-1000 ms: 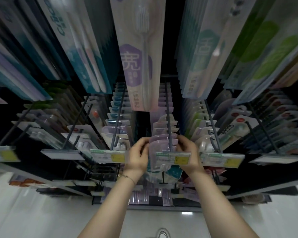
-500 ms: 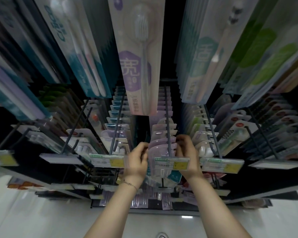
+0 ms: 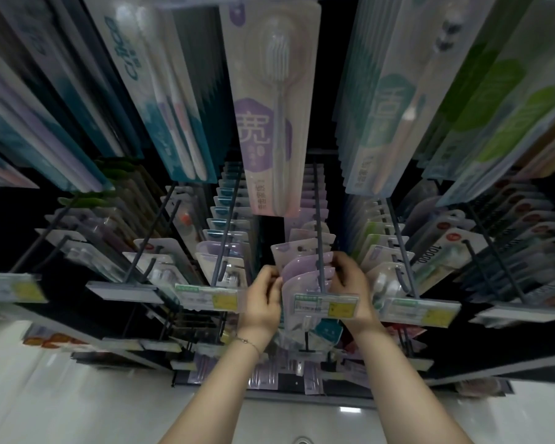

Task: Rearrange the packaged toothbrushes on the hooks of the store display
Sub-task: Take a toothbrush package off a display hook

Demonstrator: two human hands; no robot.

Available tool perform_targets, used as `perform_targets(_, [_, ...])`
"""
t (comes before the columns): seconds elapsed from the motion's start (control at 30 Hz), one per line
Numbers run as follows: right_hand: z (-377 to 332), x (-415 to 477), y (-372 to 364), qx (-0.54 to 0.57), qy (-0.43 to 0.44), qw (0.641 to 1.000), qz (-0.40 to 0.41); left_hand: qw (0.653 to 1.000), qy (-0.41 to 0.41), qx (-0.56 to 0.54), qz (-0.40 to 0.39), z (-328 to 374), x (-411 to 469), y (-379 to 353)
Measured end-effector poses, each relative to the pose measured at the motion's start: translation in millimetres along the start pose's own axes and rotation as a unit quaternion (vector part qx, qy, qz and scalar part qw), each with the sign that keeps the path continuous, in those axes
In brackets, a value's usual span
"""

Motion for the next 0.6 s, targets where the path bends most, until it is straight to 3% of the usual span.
perform_targets(0.1, [1,4,1,-0.036,0.001,0.999,-0.007,0.999,0.031,0.008,0.015,-9,-9,1])
perform_targets(0.33, [-14,-13,-7,0.169,0.008,0.984,-0.049,0.987,0.077,0.115,0.082,-30,-30,21])
perform_targets(0.47, [-17,-13,-5,0.171,0.016,0.985,-0.027,0.983,0.064,0.148,0.091,-29,-36,27])
perform_targets(0.6, [-18,-15,-3,0.240,-0.005,0.970,-0.030,0.982,0.074,0.153,0.077,-30,-40,29])
Point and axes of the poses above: each hand's wrist, its own x-axis towards the middle knuckle, its own y-axis out of the back of the hand, z = x × y, the point moved 10 cm from there along x, towards the middle knuckle, and after that the axes turned 4 degrees about -x, right-handed, at the moved point
